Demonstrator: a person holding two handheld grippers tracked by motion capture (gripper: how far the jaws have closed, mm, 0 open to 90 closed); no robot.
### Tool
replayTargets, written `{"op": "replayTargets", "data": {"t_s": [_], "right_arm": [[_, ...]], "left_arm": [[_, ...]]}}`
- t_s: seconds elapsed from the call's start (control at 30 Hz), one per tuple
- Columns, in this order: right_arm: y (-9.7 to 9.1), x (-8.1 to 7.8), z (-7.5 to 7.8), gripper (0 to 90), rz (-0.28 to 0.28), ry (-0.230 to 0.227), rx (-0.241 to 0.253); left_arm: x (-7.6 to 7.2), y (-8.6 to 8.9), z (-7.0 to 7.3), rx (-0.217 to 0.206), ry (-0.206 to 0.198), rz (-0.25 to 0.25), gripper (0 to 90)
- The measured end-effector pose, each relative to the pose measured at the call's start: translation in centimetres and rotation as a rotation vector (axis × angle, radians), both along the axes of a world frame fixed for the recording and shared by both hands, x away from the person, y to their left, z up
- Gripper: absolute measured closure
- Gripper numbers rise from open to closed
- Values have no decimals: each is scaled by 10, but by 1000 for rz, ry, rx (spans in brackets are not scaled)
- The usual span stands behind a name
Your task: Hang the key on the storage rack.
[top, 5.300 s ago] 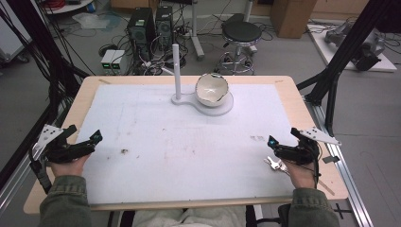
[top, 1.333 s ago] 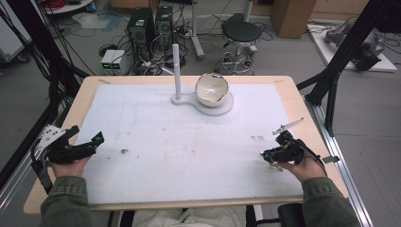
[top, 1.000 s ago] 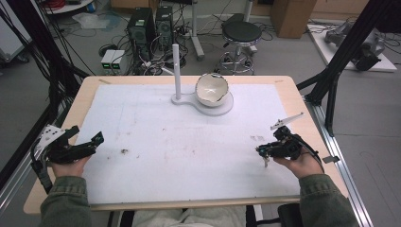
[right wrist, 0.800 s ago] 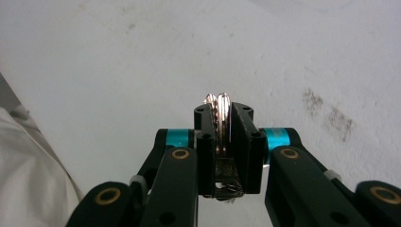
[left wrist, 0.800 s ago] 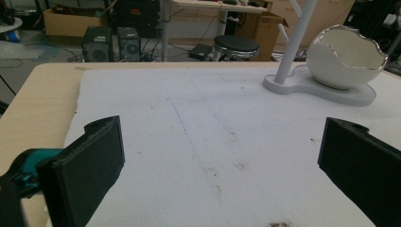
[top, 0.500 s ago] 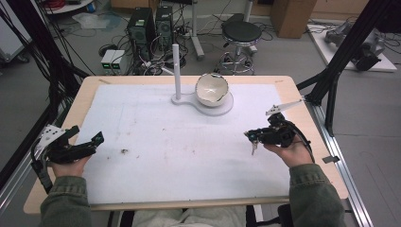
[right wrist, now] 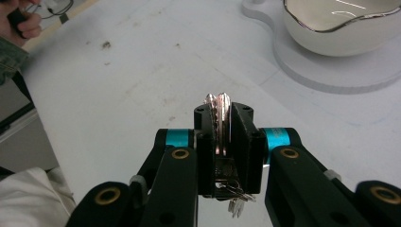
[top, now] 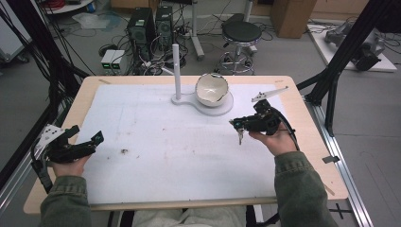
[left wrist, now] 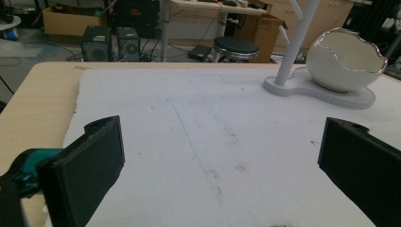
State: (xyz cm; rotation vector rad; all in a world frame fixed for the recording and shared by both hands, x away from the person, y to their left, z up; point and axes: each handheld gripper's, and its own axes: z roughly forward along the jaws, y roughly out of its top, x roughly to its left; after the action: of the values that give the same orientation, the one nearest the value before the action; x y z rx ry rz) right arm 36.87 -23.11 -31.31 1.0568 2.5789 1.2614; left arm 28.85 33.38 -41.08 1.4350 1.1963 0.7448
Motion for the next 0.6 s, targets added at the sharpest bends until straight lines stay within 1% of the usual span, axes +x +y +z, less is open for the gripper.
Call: {"op": "replayTargets", "data": {"t_s": [0.1, 0.27, 0.47, 0.53, 0.6], "right_arm": [[3, 2, 2, 806, 0, -2, 2], [10, 9, 11, 806, -3, -14, 12], [22, 22, 27, 806, -6, -27, 22], [26, 27, 33, 806, 3, -37, 32], [31, 29, 39, 806, 8, -45, 31]], "left_arm": [[0, 0, 0, -2, 1, -1, 18], [1, 0, 0, -5, 0, -1, 18], [1, 1, 0, -9, -3, -1, 18], [2, 1, -1, -13, -3, 1, 18], [2, 2, -1, -13, -4, 0, 18]]}}
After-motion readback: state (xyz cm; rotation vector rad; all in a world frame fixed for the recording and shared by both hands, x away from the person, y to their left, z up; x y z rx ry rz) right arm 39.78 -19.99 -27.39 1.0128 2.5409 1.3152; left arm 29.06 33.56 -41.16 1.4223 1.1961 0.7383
